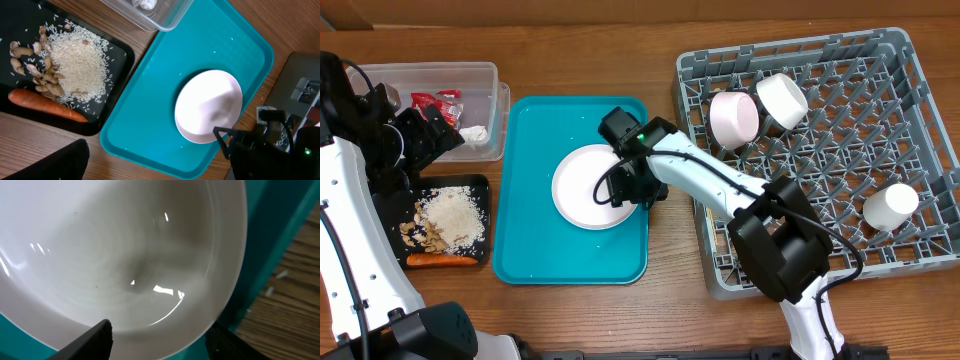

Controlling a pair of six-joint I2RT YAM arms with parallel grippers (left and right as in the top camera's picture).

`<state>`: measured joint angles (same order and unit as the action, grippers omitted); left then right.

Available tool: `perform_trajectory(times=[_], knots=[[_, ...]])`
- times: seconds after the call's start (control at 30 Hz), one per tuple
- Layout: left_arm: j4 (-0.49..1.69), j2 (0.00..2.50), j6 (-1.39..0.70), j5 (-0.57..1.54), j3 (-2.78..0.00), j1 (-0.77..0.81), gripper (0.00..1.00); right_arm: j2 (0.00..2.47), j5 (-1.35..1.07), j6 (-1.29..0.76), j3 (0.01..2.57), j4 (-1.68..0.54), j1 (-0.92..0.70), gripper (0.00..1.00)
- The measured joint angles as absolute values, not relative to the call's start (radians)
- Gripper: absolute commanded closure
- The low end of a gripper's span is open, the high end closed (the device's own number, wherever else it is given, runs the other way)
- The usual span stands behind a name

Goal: Sort waste into correct bins and load items into the dishwasher
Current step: 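Grasp the white plate edge with the right gripper and lift it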

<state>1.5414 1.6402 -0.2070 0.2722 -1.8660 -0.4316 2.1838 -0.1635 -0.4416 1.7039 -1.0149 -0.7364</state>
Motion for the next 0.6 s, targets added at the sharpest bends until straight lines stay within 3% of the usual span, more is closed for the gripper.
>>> perform_trajectory(times=[0.2, 0.27, 0.37, 0.43, 0.6], knots=[[1.542, 1.64, -0.207, 0.273, -1.866, -0.432, 0.08, 2.212, -0.163, -0.468, 1.704, -0.993, -0.786, 0.42], [1.542, 1.64, -0.207, 0.273, -1.866, -0.432, 0.08, 2.225, -0.142, -0.493, 1.704, -0.982, -0.785, 0.56], [1.543, 1.64, -0.203, 0.273, -1.866, -0.432, 0.08, 2.227, -0.089, -0.535, 1.705, -0.969, -0.779, 0.9], [1.543, 1.64, -0.203, 0.272, -1.866, -0.432, 0.08, 2.228, -0.075, -0.56, 1.706, -0.96, -0.769, 0.96], [1.543, 1.64, -0.203, 0.272, -1.866, -0.432, 0.08, 2.228, -0.073, -0.571, 1.713, -0.965, -0.759, 0.96]])
